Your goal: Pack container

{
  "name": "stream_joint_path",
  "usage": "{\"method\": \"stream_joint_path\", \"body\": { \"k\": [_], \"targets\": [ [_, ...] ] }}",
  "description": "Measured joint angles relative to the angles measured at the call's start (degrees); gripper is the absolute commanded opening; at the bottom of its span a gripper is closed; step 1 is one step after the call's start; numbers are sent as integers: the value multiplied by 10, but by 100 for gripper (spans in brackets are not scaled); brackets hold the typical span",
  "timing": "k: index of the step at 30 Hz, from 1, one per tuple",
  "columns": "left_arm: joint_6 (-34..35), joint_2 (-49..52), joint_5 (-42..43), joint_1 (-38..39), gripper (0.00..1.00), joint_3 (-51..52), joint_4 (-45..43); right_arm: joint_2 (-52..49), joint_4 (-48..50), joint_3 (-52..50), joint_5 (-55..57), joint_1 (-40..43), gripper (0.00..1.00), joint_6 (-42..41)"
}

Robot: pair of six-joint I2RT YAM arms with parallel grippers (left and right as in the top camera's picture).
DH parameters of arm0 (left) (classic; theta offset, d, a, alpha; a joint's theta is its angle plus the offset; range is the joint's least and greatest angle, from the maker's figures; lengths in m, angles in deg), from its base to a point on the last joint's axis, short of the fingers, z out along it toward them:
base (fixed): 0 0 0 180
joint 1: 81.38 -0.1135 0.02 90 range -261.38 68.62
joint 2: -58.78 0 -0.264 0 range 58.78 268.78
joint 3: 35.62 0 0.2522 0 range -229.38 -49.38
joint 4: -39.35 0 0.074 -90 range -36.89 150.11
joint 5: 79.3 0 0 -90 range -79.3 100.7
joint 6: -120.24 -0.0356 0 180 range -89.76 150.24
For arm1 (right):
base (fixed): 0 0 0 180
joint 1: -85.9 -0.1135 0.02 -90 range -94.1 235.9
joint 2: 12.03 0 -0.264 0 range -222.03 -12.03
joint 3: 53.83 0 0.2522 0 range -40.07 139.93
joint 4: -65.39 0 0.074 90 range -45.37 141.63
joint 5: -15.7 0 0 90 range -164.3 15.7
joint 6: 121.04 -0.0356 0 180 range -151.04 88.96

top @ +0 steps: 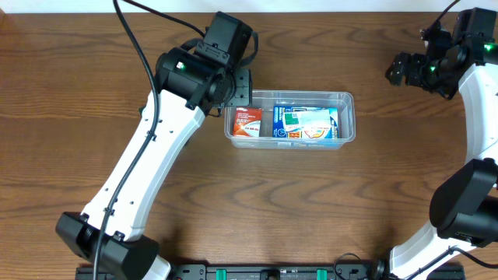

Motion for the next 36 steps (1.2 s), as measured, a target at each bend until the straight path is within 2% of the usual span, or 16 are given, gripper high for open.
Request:
{"method": "stream_joint_path", "body": {
  "k": [16, 29, 36],
  "targets": [
    [0, 188, -6, 0, 62, -3, -21, 0, 0, 0, 0, 0, 99, 0],
    [0, 214, -3, 7, 61, -3, -51, 0, 0, 0, 0, 0, 99, 0],
    [9, 217, -1, 30, 55, -3, -52, 0, 0, 0, 0, 0, 99, 0]
  ]
}}
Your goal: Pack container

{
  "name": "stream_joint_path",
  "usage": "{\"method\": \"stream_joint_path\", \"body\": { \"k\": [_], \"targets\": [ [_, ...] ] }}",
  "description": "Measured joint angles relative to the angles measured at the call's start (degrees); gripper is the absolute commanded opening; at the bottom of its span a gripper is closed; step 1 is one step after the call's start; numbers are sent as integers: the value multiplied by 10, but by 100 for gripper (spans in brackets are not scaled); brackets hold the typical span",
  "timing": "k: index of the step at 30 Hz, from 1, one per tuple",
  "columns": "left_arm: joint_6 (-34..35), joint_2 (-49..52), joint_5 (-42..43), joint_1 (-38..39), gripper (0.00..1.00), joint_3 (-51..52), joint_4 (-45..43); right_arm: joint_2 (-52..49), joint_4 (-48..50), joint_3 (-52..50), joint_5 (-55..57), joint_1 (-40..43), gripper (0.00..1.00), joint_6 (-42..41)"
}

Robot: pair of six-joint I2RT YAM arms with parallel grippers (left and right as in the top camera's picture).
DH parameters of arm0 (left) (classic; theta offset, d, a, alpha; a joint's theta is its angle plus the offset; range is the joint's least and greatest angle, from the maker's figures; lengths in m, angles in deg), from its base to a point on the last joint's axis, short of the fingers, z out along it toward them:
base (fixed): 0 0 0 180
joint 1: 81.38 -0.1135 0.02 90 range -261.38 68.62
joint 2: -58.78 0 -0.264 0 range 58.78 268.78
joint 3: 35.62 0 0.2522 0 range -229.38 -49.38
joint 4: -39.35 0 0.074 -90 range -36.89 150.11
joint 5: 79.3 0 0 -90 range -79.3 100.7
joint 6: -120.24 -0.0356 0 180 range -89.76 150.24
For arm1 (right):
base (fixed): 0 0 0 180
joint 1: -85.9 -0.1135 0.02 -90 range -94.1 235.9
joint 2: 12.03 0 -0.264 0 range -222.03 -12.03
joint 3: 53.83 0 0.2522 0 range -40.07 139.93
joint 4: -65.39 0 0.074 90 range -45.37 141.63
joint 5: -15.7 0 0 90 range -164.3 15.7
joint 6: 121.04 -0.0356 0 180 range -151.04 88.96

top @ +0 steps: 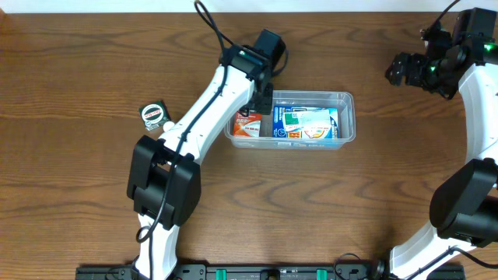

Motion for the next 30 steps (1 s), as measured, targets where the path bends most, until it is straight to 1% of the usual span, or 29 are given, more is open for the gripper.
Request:
{"method": "stream_joint_path", "body": {
  "k": [7, 9, 12, 16, 20, 23, 30],
  "targets": [
    [18, 38, 5, 4, 55, 0, 3, 0, 0, 0, 0, 0, 99, 0],
    [28, 52, 5, 4, 48, 1, 2, 0, 0, 0, 0, 0, 99, 0],
    [38, 64, 7, 4, 43, 2, -1, 0, 0, 0, 0, 0, 99, 0],
    [41, 67, 7, 4, 42, 2, -11, 0, 0, 0, 0, 0, 99, 0],
    [43, 68, 6, 3, 35, 2, -13, 0, 0, 0, 0, 0, 99, 0],
    [44, 72, 6, 2, 32, 2, -13, 0, 0, 0, 0, 0, 99, 0],
    [48, 75, 6, 2, 30, 5, -14, 0, 0, 0, 0, 0, 99, 0]
  ]
}}
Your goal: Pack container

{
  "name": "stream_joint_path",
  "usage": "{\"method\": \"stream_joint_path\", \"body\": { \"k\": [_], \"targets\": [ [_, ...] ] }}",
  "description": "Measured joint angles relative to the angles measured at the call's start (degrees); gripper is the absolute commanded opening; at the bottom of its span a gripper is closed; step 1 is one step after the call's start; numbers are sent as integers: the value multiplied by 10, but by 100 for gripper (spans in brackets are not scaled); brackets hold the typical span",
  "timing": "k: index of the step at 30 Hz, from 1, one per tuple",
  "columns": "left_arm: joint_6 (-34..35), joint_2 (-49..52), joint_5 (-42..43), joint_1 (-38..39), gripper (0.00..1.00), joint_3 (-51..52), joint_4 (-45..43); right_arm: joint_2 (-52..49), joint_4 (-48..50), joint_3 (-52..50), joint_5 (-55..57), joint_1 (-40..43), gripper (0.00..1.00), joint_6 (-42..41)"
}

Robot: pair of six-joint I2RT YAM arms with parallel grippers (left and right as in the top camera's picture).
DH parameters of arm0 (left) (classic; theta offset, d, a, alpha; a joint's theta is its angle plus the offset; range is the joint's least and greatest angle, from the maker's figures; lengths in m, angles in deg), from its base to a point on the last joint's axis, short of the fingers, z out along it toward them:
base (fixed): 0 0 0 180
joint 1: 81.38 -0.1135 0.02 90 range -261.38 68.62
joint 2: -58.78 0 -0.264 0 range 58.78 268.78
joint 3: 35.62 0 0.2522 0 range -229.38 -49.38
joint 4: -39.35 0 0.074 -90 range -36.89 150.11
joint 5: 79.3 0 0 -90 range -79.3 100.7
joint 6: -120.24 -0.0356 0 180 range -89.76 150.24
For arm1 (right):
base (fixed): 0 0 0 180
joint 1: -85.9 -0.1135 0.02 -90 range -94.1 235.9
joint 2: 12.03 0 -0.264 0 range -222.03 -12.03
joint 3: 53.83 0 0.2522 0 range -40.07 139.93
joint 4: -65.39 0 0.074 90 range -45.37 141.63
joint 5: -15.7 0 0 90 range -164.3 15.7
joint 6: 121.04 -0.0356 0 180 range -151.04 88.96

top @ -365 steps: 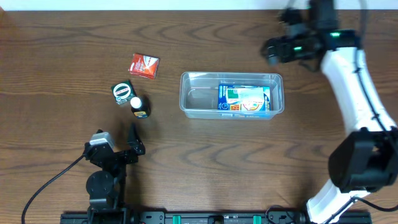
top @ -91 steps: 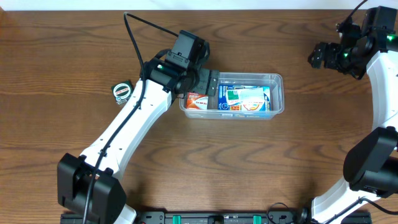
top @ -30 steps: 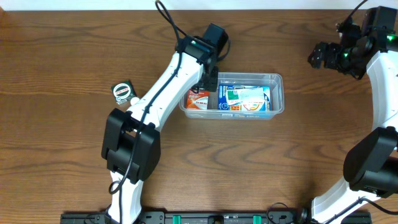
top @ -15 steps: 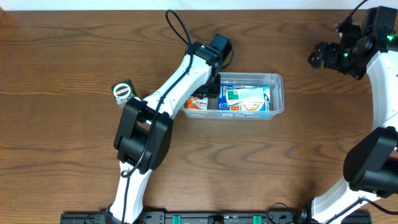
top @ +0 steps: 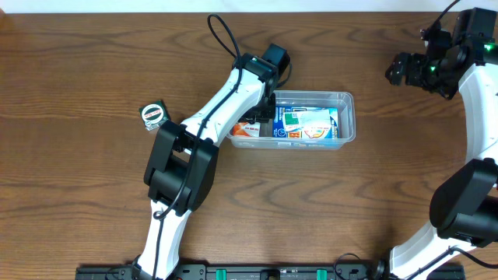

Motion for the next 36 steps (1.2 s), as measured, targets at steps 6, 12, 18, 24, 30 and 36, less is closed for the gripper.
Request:
{"method": "stream_joint_path", "body": {
  "k": [6, 12, 18, 24, 30, 36],
  "targets": [
    [3, 0, -8, 0, 30, 2, 2, 0, 0, 0, 0, 0, 99, 0],
    [5, 0, -26, 0, 30, 2, 7, 0, 0, 0, 0, 0, 99, 0],
    [6, 0, -30, 0, 30, 2, 8, 0, 0, 0, 0, 0, 99, 0],
    [6, 0, -33, 5, 30, 9, 6, 0, 0, 0, 0, 0, 99, 0],
    [6, 0, -34, 13, 31, 15, 0, 0, 0, 0, 0, 0, 99, 0],
    [6, 0, -35, 20, 31, 15, -8, 0, 0, 0, 0, 0, 99, 0]
  ]
}}
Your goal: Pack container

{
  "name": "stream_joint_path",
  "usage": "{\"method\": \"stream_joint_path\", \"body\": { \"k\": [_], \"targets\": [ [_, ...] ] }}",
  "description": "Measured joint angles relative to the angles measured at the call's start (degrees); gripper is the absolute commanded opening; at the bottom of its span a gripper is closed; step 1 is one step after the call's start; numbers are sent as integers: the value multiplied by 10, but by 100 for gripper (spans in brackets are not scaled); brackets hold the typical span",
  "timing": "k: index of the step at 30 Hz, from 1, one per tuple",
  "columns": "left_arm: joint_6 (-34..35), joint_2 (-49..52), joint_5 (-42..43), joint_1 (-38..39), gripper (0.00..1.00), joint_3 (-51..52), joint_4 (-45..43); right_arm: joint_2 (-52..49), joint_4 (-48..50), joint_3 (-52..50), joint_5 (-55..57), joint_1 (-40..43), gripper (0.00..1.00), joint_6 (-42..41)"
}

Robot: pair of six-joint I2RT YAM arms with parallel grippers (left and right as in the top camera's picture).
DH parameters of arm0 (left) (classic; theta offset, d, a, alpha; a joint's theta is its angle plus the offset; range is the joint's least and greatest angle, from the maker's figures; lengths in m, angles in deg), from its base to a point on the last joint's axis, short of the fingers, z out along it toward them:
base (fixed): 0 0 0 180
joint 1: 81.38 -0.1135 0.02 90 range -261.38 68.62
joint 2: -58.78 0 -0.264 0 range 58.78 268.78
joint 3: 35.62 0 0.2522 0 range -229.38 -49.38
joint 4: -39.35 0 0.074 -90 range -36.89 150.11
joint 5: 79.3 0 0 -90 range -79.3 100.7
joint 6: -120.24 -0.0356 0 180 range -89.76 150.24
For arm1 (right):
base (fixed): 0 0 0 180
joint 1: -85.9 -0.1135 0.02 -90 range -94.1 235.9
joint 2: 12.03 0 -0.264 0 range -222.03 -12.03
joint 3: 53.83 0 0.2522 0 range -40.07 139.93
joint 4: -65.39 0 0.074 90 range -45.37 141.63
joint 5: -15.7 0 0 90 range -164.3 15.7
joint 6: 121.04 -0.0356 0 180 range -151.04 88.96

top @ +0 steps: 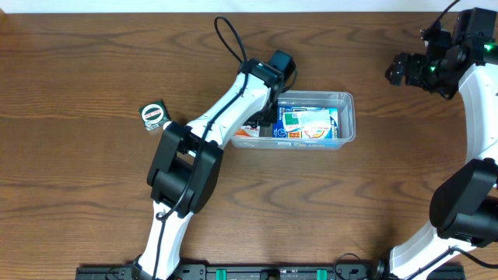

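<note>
A clear plastic container stands at the table's middle back. Blue and green packets fill its middle and right. An orange packet lies at its left end, mostly covered by my left arm. My left gripper is down inside the container, between the orange packet and the blue ones; its fingers look dark and I cannot make out their gap. A small green and white packet lies on the table to the left. My right gripper hangs at the far right back, away from everything.
The wooden table bears nothing else besides the arms' bases at the front edge. A black cable loops above my left wrist.
My left gripper has shifted slightly right and deeper over the container's left part, covering more of the orange packet. The right arm has not moved.
My left gripper was just outside the container's back left corner, its arm covering the table's left side. Then it stood over the container's left part, and the small green packet showed on the table. It has since stayed in the container, edging right.
</note>
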Motion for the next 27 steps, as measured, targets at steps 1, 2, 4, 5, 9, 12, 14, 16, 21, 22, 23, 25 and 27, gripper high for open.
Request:
{"method": "stream_joint_path", "body": {
  "k": [1, 2, 4, 5, 9, 12, 14, 16, 21, 22, 23, 25, 27],
  "targets": [
    [0, 0, 0, 2, 31, 0, -3, 0, 0, 0, 0, 0, 99, 0],
    [0, 0, 0, 4, 31, 0, -4, 0, 0, 0, 0, 0, 99, 0],
    [0, 0, 0, 9, 31, 0, -6, 0, 0, 0, 0, 0, 99, 0],
    [0, 0, 0, 12, 31, 0, -7, 0, 0, 0, 0, 0, 99, 0],
    [0, 0, 0, 19, 32, 0, -6, 0, 0, 0, 0, 0, 99, 0],
    [0, 0, -5, 20, 32, 0, -3, 0, 0, 0, 0, 0, 99, 0],
    [0, 0, -16, 18, 31, 0, 4, 0, 0, 0, 0, 0, 99, 0],
    [0, 0, -30, 18, 31, 0, 11, 0, 0, 0, 0, 0, 99, 0],
    [0, 0, -52, 17, 32, 0, 13, 0, 0, 0, 0, 0, 99, 0],
    [0, 0, -54, 17, 31, 0, 11, 0, 0, 0, 0, 0, 99, 0],
    [0, 0, -56, 17, 31, 0, 9, 0, 0, 0, 0, 0, 99, 0],
    [0, 0, -58, 17, 31, 0, 6, 0, 0, 0, 0, 0, 99, 0],
    [0, 0, -63, 17, 32, 0, -1, 0, 0, 0, 0, 0, 99, 0]
  ]
}}
